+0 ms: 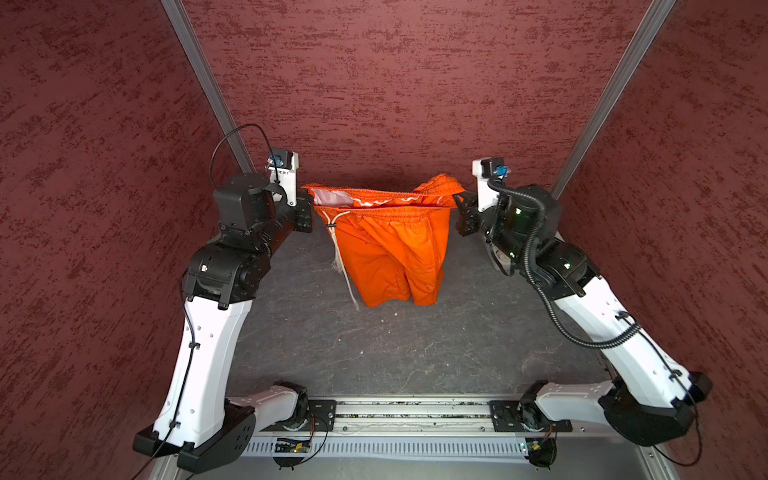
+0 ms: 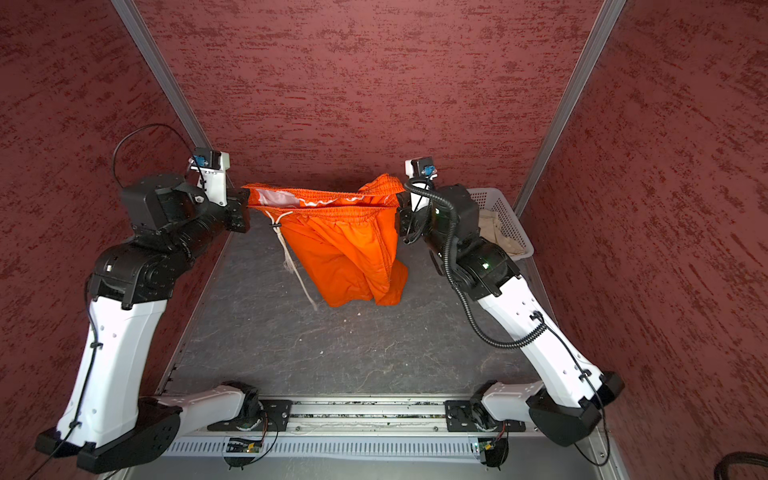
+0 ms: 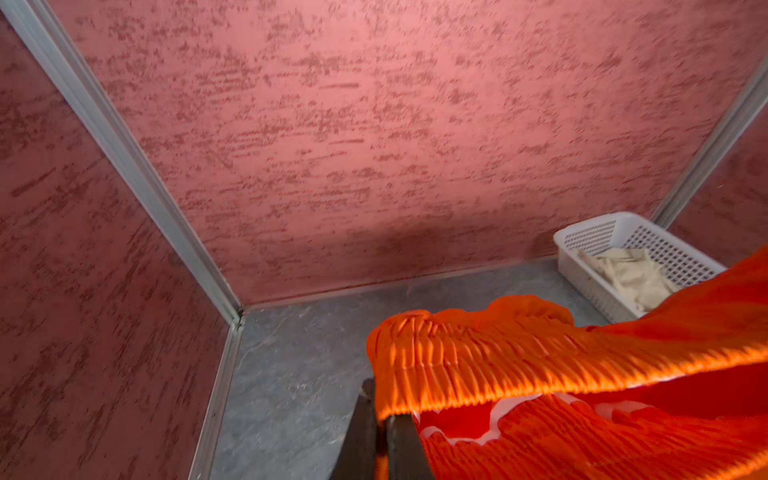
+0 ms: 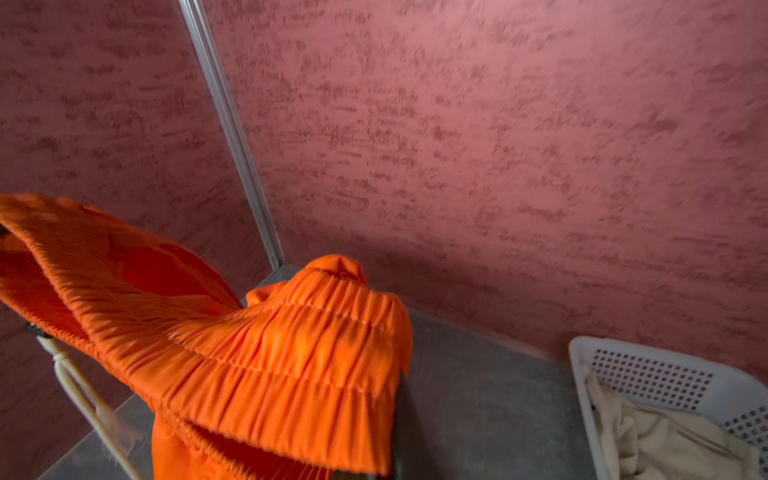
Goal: Fold and stack the shorts
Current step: 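Lower the held waistband onto the table with both grippers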
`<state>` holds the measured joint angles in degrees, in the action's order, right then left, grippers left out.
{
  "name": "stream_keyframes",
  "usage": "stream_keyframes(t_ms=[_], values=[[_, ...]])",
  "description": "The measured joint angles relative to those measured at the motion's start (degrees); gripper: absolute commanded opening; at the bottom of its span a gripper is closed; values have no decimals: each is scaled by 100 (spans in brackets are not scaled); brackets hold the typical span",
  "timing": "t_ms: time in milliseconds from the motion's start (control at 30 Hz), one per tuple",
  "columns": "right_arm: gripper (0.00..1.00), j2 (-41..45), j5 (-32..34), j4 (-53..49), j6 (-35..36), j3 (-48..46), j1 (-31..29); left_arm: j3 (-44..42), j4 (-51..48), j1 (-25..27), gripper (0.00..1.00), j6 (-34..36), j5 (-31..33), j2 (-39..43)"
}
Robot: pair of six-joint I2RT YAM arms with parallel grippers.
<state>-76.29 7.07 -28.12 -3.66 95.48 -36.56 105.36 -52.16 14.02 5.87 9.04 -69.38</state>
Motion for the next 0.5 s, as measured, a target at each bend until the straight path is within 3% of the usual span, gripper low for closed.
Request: stream_keyframes(t_ms=[267, 400, 500], values=[[0, -1060, -1591, -953, -297, 796, -442, 262, -192, -203, 8, 173, 844, 262], [0, -1054, -2914, -730, -640, 901, -693, 1071, -201, -243, 9, 520, 1060, 105], [0, -817, -3528, -205, -1132, 479, -640, 1687, -138, -251, 9, 800, 1069, -227]])
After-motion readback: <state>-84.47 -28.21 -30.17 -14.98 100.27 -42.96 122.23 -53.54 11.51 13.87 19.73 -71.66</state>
